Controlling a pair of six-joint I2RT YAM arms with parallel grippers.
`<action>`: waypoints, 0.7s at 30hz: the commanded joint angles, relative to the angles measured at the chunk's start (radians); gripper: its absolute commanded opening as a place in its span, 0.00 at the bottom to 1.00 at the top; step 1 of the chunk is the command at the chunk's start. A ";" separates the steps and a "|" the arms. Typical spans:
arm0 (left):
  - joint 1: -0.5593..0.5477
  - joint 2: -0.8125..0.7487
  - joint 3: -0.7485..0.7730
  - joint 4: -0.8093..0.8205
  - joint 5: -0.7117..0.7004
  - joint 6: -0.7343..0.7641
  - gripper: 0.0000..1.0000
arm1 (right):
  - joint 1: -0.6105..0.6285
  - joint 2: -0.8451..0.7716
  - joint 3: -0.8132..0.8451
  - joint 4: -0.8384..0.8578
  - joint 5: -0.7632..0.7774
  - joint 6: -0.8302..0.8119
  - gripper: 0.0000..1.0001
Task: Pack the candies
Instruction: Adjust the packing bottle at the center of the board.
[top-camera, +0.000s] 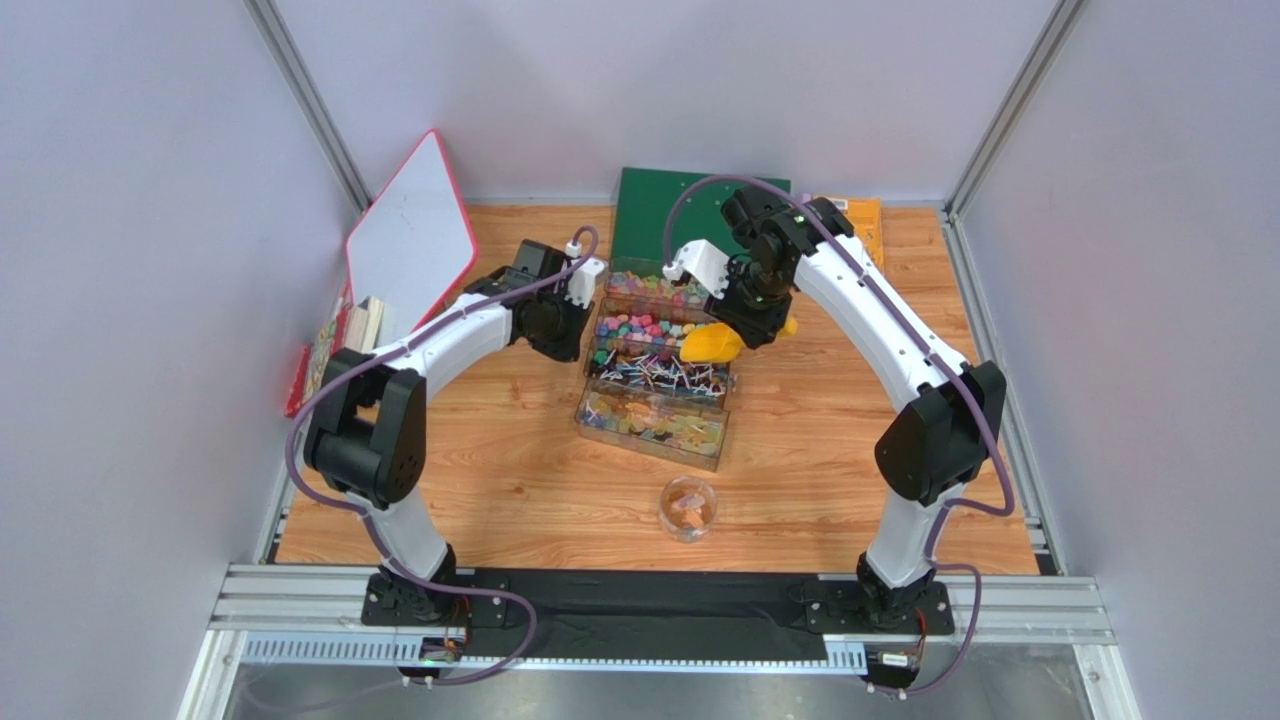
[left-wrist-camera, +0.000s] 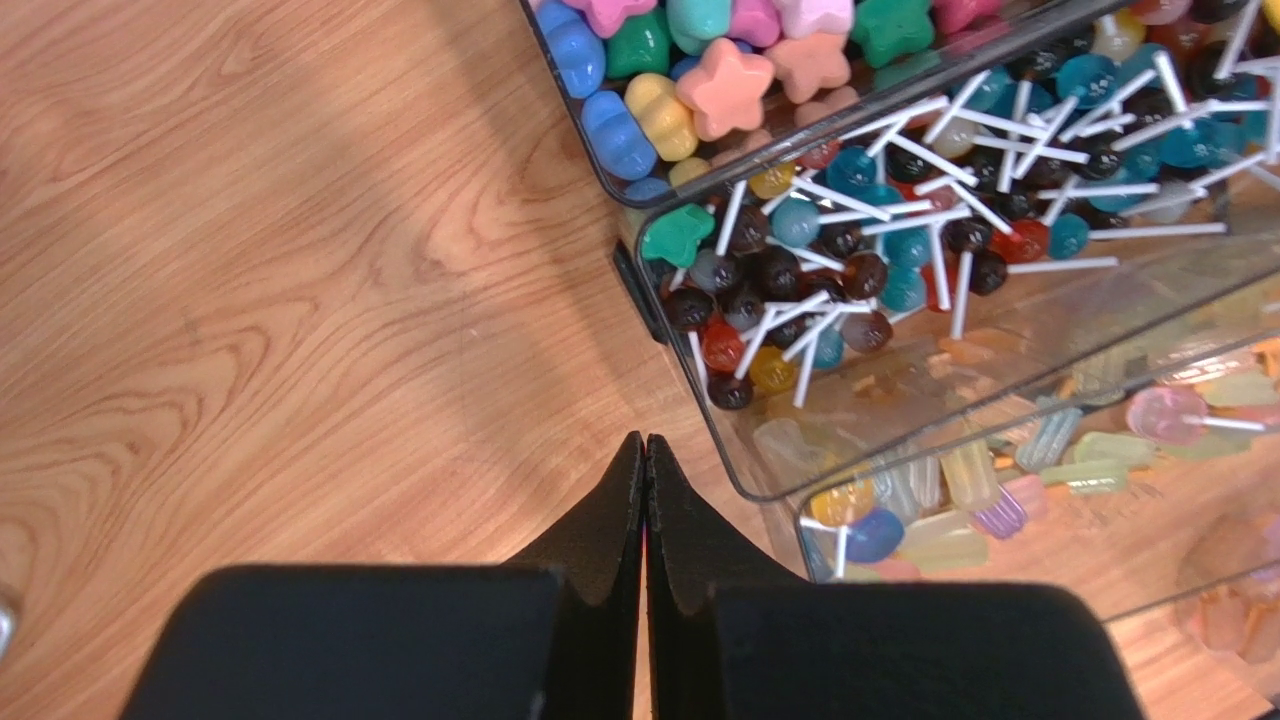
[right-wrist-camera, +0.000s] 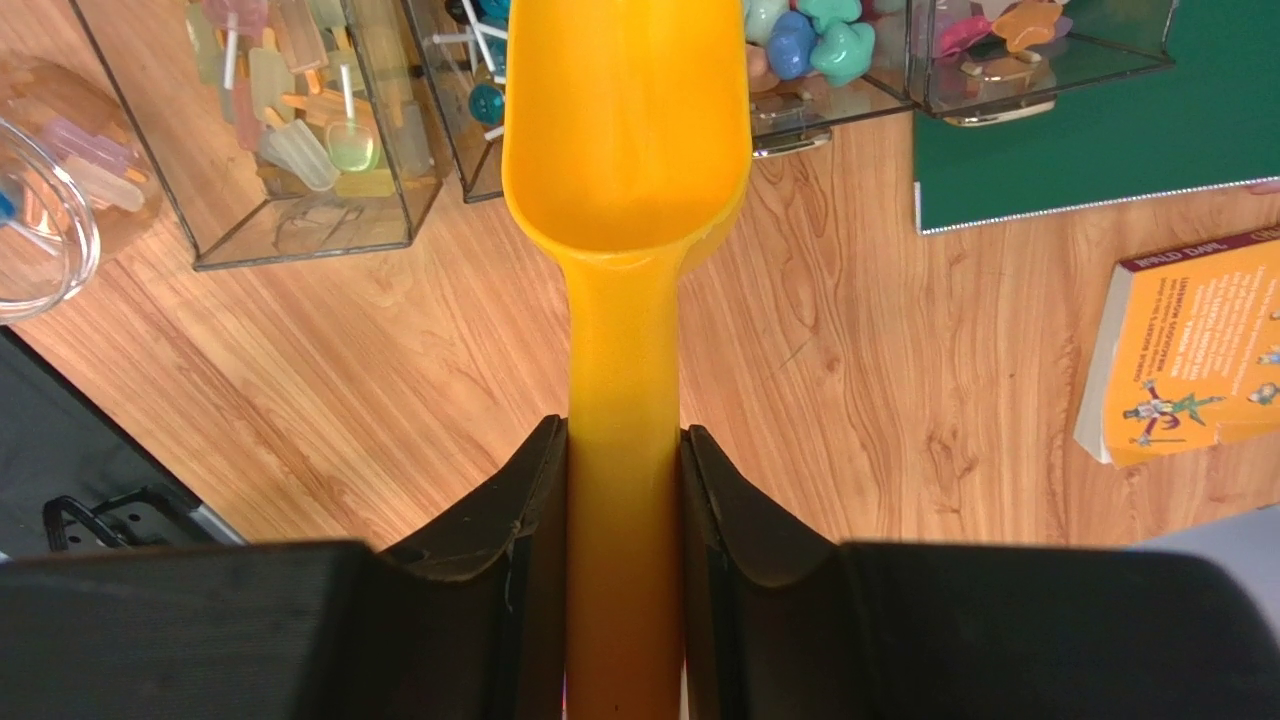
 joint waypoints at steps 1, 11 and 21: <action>-0.002 0.050 0.015 0.045 -0.003 -0.016 0.00 | 0.022 -0.008 -0.004 -0.306 0.145 -0.056 0.00; -0.002 0.108 0.000 0.056 0.068 -0.095 0.00 | 0.040 -0.032 -0.102 -0.306 0.228 -0.105 0.00; -0.043 0.091 -0.040 0.079 0.120 -0.121 0.00 | 0.040 -0.052 -0.168 -0.307 0.233 -0.087 0.00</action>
